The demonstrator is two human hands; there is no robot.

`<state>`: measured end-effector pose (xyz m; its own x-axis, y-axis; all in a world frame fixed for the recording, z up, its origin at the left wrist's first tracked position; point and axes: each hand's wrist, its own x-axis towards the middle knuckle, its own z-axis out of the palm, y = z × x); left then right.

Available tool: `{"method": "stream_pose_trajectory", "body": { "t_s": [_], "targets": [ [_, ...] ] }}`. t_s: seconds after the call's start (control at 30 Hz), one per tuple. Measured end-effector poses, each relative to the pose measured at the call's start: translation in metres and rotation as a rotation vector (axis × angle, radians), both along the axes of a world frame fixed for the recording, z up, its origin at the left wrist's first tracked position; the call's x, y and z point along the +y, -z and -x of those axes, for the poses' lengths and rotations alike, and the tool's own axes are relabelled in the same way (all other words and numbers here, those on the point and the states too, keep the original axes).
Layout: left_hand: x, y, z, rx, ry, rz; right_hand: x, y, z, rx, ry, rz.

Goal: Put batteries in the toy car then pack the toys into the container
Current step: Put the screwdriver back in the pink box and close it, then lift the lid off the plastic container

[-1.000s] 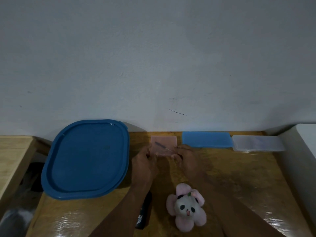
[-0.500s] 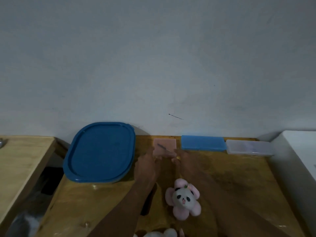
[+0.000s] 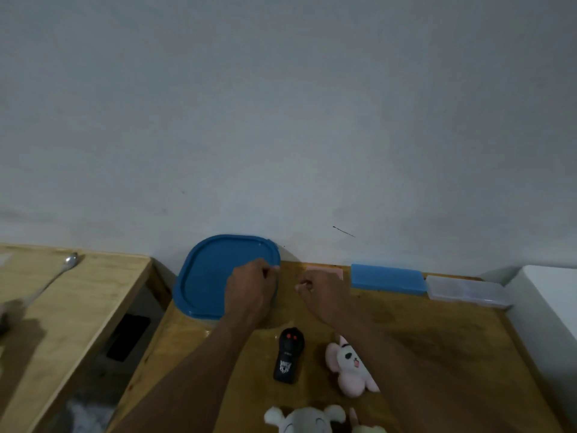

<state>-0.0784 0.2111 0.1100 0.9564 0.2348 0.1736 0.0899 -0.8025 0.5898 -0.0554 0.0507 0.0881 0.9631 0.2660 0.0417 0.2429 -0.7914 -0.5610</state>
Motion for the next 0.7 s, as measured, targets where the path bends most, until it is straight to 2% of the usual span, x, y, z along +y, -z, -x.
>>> {"method": "stream_pose_trajectory", "body": {
  "t_s": [0.13, 0.43, 0.7],
  "targets": [
    [0.036, 0.002, 0.005, 0.008, -0.024, -0.035, 0.030, -0.007, 0.008, 0.034, -0.002, -0.013],
    [0.133, 0.017, 0.029, 0.027, 0.065, -0.060, 0.096, -0.001, 0.038, 0.095, 0.163, -0.040],
    [0.178, 0.029, 0.029, 0.101, 0.036, 0.046, 0.121, 0.006, 0.048, 0.062, 0.279, -0.040]
  ]
}}
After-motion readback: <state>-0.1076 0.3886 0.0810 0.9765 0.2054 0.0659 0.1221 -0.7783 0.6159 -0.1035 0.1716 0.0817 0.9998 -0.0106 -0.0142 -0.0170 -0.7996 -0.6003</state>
